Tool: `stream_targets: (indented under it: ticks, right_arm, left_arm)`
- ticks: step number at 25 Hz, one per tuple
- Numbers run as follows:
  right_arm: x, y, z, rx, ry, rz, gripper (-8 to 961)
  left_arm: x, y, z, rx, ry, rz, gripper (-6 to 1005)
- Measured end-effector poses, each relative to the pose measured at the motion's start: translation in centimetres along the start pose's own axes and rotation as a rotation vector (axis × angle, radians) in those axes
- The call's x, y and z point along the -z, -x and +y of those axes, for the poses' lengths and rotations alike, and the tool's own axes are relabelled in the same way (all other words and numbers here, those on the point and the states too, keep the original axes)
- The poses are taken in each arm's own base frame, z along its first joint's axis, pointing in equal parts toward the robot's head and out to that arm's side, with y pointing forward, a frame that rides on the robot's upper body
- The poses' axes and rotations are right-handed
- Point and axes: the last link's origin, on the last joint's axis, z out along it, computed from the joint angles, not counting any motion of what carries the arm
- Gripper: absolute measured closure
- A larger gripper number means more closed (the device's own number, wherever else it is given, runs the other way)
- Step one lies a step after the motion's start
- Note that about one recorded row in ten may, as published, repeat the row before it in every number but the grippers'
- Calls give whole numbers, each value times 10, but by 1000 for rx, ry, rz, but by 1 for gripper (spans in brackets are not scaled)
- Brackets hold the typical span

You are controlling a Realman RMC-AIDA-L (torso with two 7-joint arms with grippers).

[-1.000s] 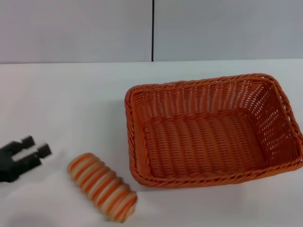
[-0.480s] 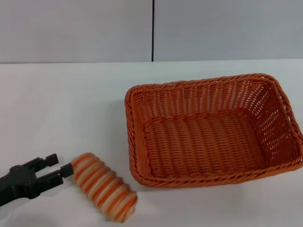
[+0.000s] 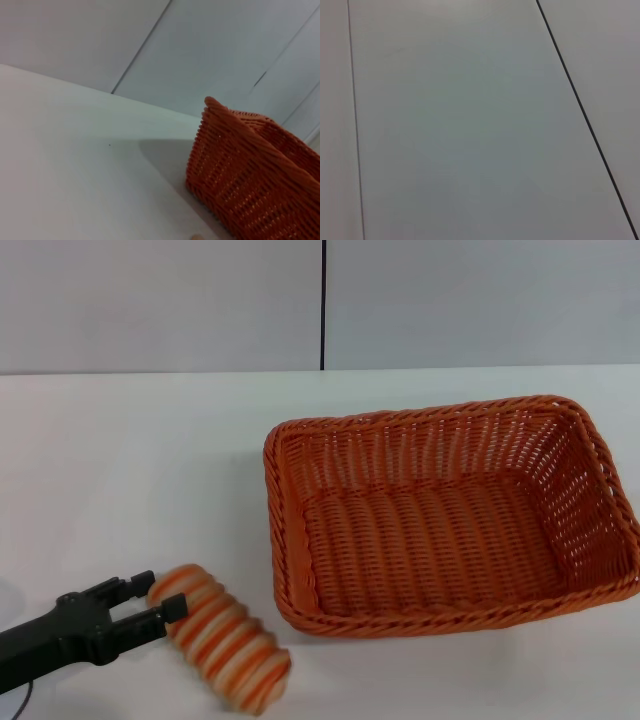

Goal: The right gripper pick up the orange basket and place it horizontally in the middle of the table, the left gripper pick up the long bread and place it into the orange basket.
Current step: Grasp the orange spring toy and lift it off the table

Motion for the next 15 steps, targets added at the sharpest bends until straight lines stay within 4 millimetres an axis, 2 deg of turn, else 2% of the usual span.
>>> stream_targets:
  ticks: [8, 15]
  right_arm:
    - [-4, -7, 3, -3, 17, 22, 579]
    - [-5, -9, 3, -2, 17, 24, 579]
  left_arm:
    - [-11, 6, 2, -9, 8, -11, 220]
    - [-8, 3, -1, -6, -10, 17, 219]
